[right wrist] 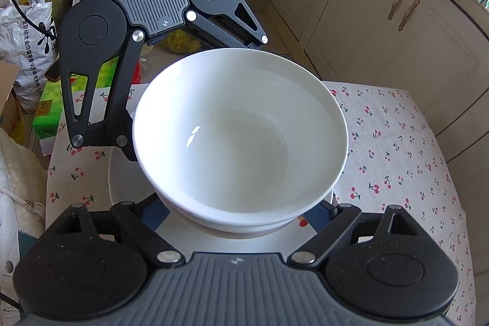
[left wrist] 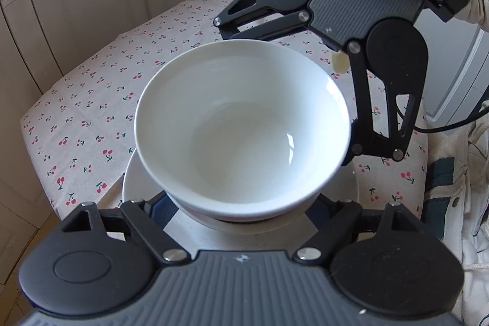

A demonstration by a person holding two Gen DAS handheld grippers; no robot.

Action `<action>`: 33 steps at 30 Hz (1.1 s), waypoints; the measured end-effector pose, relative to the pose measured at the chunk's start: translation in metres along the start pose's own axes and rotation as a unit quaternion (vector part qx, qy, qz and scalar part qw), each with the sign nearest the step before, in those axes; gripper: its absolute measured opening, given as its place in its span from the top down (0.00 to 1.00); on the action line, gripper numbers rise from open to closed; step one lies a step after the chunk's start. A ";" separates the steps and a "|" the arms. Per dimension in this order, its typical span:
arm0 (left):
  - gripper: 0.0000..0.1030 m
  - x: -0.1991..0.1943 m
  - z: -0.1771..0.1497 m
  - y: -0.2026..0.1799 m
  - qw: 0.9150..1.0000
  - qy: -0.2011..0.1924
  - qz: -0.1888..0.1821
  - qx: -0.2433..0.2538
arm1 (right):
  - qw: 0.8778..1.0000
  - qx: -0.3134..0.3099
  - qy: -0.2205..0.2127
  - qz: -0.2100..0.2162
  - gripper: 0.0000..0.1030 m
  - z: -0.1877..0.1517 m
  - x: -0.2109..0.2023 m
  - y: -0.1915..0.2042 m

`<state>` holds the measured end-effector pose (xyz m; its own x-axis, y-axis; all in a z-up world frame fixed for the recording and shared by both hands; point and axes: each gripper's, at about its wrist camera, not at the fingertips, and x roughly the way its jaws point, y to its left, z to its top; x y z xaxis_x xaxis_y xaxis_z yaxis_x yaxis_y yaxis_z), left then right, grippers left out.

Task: Organize plates and bowls
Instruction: 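Lift the bowl stack with both grippers and carry it over the plate stack, then lower the bowl stack onto the fruit-decal plate and open both grippers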

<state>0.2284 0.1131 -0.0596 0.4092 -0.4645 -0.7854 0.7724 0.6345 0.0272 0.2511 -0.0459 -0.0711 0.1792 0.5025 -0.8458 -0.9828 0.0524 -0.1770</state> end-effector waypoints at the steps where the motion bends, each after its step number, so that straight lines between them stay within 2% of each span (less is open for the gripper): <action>1: 0.17 0.000 0.000 0.000 1.000 -0.001 0.000 -0.001 | 1.000 0.000 0.001 0.000 0.09 0.004 0.002 -0.004; 7: 0.14 -0.003 -0.003 -0.005 1.000 -0.013 0.015 0.008 | 1.000 0.020 0.002 0.006 0.09 0.004 0.006 -0.016; 11: 0.08 -0.003 -0.006 -0.009 0.999 -0.015 0.029 0.003 | 1.000 0.017 0.000 -0.003 0.06 0.002 0.008 -0.013; 17: 0.08 -0.015 -0.018 -0.021 0.997 -0.021 0.071 -0.022 | 1.000 0.021 -0.006 -0.022 0.02 -0.004 -0.001 -0.003; 20: 0.05 -0.031 -0.025 -0.038 0.993 -0.040 0.109 -0.034 | 0.998 0.031 -0.010 -0.054 0.00 -0.010 -0.017 0.003; 23: 0.04 -0.050 -0.028 -0.056 0.985 -0.074 0.142 -0.063 | 0.991 0.052 -0.003 -0.124 0.00 -0.018 -0.033 0.013; 26: 0.01 -0.066 -0.032 -0.076 0.973 -0.113 0.170 -0.106 | 0.976 0.132 -0.016 -0.170 0.00 -0.030 -0.053 0.019; 29: 0.01 -0.072 -0.032 -0.097 0.958 -0.134 0.201 -0.155 | 0.948 0.242 -0.036 -0.205 0.00 -0.044 -0.070 0.024; 31: 0.01 -0.071 -0.027 -0.111 0.948 -0.141 0.226 -0.176 | 0.916 0.321 -0.041 -0.236 0.00 -0.057 -0.076 0.032; 33: 0.01 -0.070 -0.021 -0.127 0.933 -0.141 0.262 -0.205 | 0.880 0.389 -0.043 -0.268 0.00 -0.068 -0.082 0.041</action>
<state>0.0910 0.0777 -0.0210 0.8341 -0.1315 -0.5358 0.2042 0.9758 0.0784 0.1995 -0.1435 -0.0432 0.6557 0.2870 -0.6984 -0.4964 0.8608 -0.1123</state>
